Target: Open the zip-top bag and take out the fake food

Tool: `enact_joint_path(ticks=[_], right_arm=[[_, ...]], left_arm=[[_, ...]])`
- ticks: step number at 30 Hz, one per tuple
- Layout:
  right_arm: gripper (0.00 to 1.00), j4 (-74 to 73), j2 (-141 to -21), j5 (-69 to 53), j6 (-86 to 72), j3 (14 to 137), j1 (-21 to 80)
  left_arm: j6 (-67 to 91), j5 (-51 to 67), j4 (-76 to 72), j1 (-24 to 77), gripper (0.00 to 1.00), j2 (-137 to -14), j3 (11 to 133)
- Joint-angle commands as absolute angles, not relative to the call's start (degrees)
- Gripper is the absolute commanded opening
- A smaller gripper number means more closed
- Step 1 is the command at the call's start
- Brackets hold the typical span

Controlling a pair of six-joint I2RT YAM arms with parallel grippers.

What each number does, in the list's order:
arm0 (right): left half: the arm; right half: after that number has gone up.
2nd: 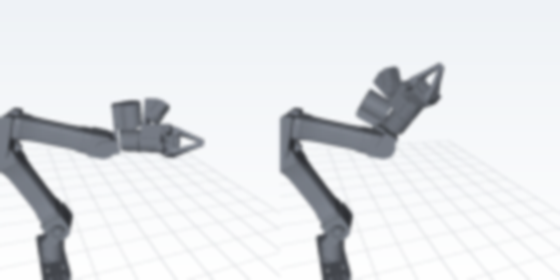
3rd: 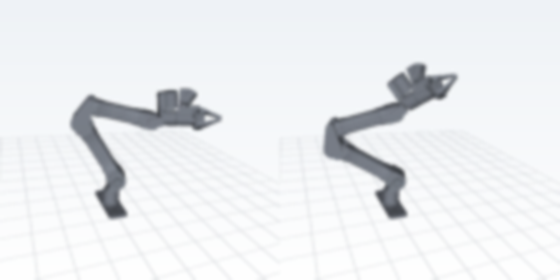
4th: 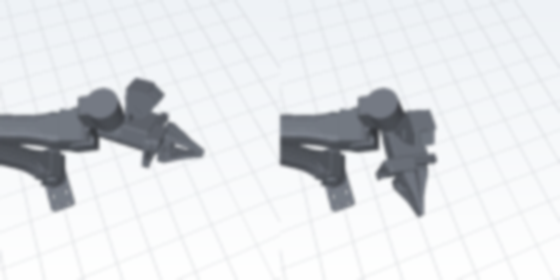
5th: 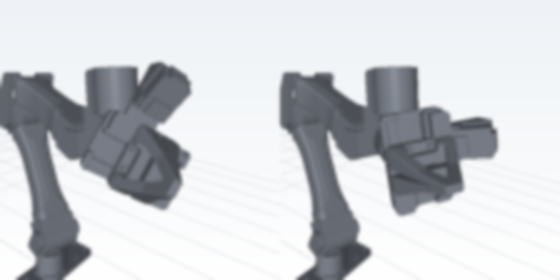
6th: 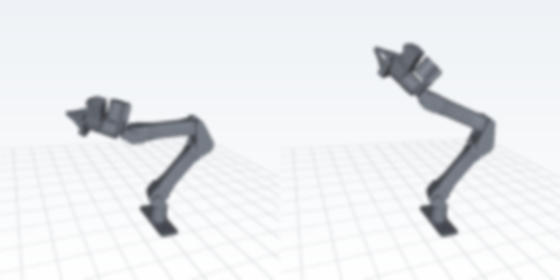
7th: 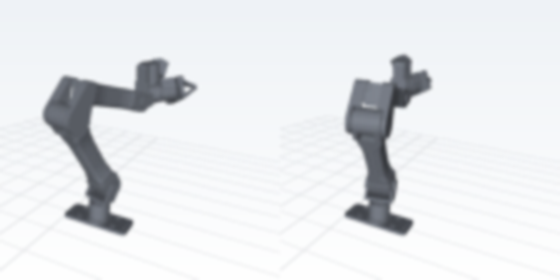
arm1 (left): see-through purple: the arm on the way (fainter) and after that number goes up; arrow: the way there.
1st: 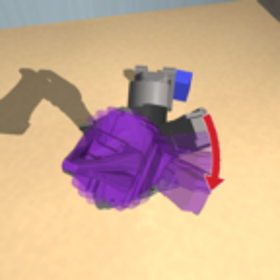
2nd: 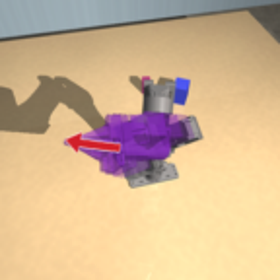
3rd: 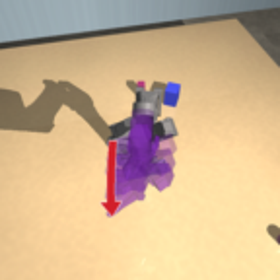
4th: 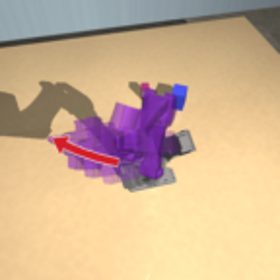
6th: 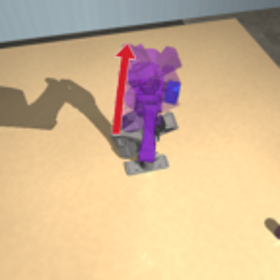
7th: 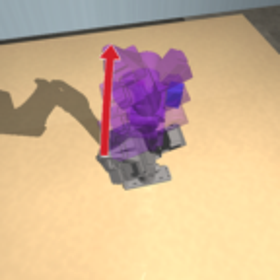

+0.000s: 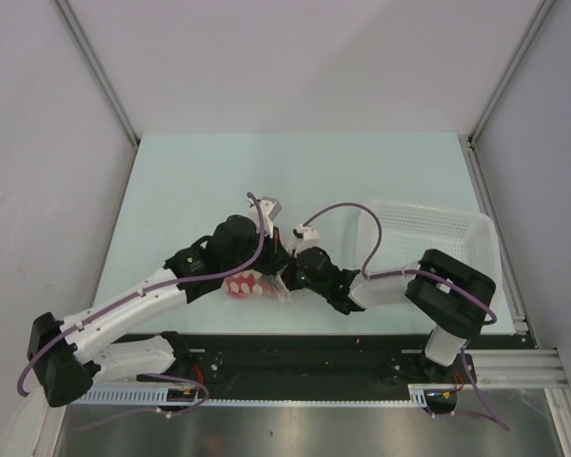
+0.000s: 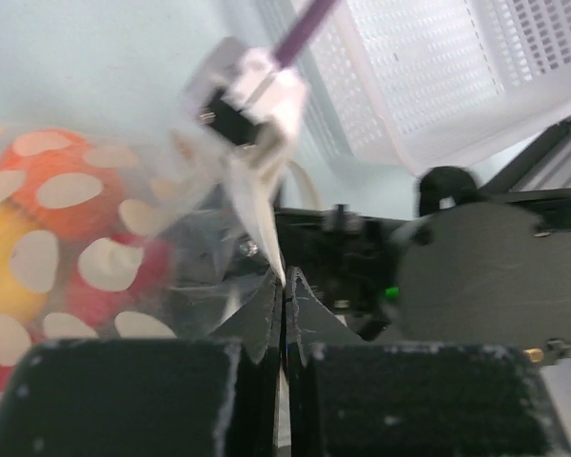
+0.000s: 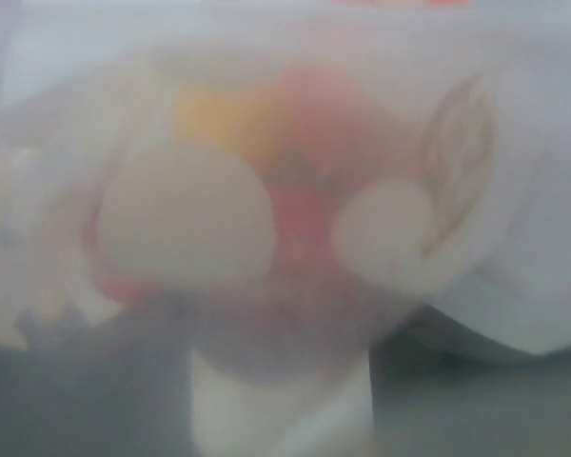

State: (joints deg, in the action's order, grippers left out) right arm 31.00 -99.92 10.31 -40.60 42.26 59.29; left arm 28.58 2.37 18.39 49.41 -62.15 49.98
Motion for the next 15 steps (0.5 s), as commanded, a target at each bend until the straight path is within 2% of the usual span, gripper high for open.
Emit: enact_joint_path(ticks=[1,6,15], right_arm=[[0.37,23.47,-89.51,13.88,-42.18,39.3,59.24],[0.23,16.46,-79.29,13.45,-43.86,36.74,59.5],[0.22,7.57,-63.21,9.85,-46.49,34.98,59.68]], left_arm=[[28.39,-6.05,20.12,49.83,0.0,-58.1,48.61],[28.3,-11.34,21.45,49.66,0.0,-54.15,45.97],[29.09,-11.17,20.92,49.66,0.0,-53.0,44.74]])
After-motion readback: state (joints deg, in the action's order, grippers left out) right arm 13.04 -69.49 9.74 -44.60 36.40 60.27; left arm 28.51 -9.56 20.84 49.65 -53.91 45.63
